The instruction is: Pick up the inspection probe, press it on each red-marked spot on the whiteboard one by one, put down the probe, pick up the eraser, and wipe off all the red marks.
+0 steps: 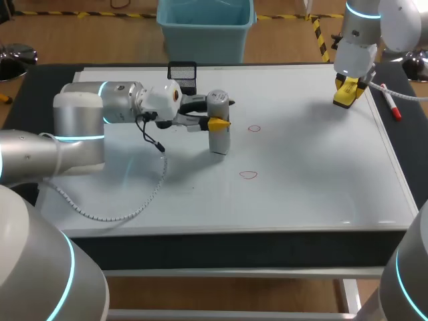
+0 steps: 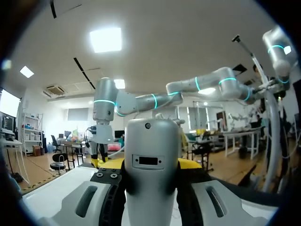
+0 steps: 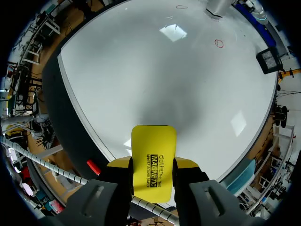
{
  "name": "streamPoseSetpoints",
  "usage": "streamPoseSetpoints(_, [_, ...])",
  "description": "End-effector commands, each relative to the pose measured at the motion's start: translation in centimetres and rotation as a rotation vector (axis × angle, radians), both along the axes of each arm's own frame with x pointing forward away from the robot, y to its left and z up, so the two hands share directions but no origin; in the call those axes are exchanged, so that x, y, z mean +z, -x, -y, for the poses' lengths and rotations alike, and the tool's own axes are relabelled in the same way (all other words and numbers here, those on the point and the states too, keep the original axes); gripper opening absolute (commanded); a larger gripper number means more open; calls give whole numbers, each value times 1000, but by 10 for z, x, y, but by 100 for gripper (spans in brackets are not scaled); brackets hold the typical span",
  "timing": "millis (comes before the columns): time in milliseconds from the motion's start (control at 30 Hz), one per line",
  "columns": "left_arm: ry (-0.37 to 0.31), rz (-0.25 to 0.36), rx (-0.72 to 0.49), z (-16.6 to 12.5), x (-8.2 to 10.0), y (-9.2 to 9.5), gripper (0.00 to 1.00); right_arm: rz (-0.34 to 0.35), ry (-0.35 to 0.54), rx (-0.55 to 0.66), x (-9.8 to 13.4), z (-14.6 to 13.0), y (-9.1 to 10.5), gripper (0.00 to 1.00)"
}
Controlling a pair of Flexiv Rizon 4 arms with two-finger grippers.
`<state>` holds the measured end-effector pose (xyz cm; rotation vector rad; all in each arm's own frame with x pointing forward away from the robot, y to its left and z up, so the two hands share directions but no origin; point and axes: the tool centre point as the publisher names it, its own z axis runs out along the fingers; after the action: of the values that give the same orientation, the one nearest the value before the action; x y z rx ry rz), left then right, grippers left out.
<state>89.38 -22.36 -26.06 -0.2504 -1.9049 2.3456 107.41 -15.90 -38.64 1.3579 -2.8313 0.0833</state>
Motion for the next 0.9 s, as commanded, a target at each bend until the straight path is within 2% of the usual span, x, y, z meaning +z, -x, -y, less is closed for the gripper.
streamPoseSetpoints(33, [-20, 11, 28, -15, 17, 4, 0, -4, 3, 2, 1, 0, -1, 0])
streamPoseSetpoints(233, [-18, 22, 69, -38, 26, -1, 0, -4, 3, 2, 1, 0, -1, 0])
streamPoseSetpoints(433, [-10, 24, 148, -74, 31, -10, 0, -4, 3, 2, 1, 0, -1, 0])
streamPoseSetpoints(900, [-33, -10, 289, -144, 18, -26, 0, -4, 3, 2, 1, 0, -1, 0])
